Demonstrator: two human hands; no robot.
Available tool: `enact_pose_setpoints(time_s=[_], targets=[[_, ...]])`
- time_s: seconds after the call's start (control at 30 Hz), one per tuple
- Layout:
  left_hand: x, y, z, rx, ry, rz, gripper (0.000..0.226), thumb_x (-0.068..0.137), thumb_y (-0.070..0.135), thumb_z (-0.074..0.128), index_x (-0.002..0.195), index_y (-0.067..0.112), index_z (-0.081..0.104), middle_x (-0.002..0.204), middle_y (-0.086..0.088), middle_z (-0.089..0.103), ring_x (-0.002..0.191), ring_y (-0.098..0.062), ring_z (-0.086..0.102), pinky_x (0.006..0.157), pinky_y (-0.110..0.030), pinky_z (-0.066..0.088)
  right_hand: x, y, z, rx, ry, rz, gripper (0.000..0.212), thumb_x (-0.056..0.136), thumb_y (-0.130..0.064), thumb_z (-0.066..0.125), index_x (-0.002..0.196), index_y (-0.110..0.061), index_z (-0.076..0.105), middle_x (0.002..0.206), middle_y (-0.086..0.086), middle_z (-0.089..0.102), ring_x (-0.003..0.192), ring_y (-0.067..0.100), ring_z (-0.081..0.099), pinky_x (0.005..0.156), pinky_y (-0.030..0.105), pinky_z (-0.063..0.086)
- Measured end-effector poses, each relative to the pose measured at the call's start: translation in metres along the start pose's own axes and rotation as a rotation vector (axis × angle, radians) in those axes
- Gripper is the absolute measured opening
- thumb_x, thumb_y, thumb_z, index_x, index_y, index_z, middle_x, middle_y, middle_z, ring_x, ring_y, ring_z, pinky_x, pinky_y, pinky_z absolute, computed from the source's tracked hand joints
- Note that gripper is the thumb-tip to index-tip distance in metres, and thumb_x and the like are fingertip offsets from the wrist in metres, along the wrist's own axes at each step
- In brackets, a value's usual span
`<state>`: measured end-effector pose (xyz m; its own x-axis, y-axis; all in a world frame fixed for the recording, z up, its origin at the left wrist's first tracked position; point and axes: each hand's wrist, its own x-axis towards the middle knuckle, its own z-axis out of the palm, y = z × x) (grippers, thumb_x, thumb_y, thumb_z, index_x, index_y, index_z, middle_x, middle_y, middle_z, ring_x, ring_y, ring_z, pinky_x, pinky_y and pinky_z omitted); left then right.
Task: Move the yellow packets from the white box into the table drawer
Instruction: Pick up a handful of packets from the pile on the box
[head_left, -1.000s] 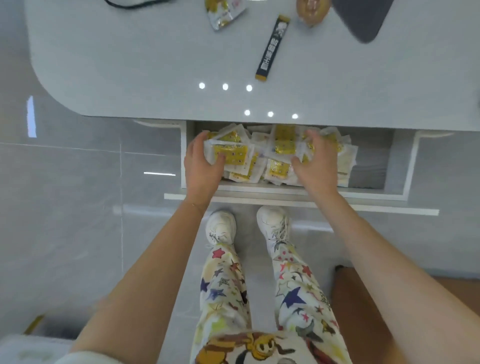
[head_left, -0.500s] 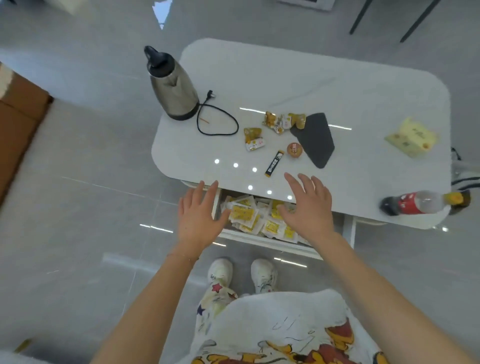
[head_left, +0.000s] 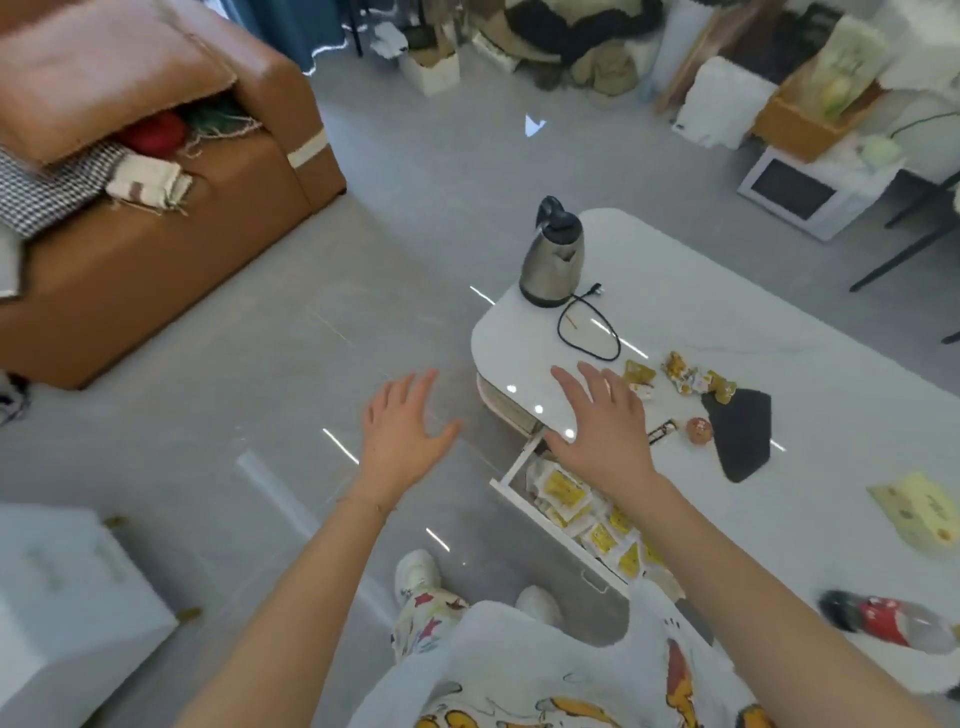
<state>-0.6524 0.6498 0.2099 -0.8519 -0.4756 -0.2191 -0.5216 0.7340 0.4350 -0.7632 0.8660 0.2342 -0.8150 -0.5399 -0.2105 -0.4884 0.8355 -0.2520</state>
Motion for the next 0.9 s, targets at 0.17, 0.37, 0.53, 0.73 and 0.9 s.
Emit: enact_pose_setpoints(time_s=[0.17,0.37,0.53,0.73,0.9], targets=[[-0.027,-0.09,-0.062,0.008,0.081,-0.141,0.098,0.061,0.075,0.021,0.149,0.033,0.028,0.155,-0.002,0.03,0.143,-0.026,0.023,0.115,-0.04,0.019,0.035,-0.129,0.004,-0.032,-0.055,-0.207,0.075,0.087,-0.046,0.054,0.151,-0.032,0.017,0.157,0.002,0.02,0.145,0.028,0.012,0.116,0.043,0.01],[-0.064,-0.189,-0.119,0.011,0.162,-0.315,0.098,0.06,0.076,0.017,0.149,0.035,0.025,0.155,0.0,0.029,0.143,-0.024,0.022,0.114,-0.04,0.02,0.063,-0.27,0.026,-0.053,-0.084,-0.414,0.076,0.083,-0.047,0.058,0.15,-0.032,0.023,0.152,0.004,0.03,0.141,0.027,0.023,0.113,0.04,0.018],[-0.094,-0.259,-0.151,-0.045,0.234,-0.438,0.087,0.072,0.072,0.032,0.15,0.034,0.025,0.155,-0.001,0.028,0.143,-0.026,0.022,0.115,-0.043,0.019,0.08,-0.363,0.047,-0.047,-0.102,-0.529,0.076,0.083,-0.047,0.06,0.149,-0.031,0.025,0.151,0.006,0.032,0.14,0.029,0.024,0.112,0.041,0.019],[-0.105,-0.316,-0.176,-0.096,0.334,-0.594,0.076,0.085,0.06,0.05,0.151,0.032,0.023,0.154,-0.001,0.029,0.143,-0.025,0.02,0.115,-0.038,0.017,0.112,-0.451,0.065,-0.14,-0.146,-0.711,0.076,0.085,-0.051,0.056,0.15,-0.033,0.02,0.152,0.004,0.031,0.14,0.028,0.023,0.11,0.04,0.02],[-0.088,-0.357,-0.197,-0.137,0.407,-0.742,0.074,0.089,0.051,0.055,0.151,0.032,0.021,0.156,-0.001,0.025,0.144,-0.025,0.016,0.115,-0.037,0.014,0.158,-0.521,0.08,-0.177,-0.186,-0.871,0.075,0.086,-0.051,0.056,0.15,-0.031,0.022,0.151,0.005,0.032,0.14,0.028,0.024,0.111,0.041,0.022]])
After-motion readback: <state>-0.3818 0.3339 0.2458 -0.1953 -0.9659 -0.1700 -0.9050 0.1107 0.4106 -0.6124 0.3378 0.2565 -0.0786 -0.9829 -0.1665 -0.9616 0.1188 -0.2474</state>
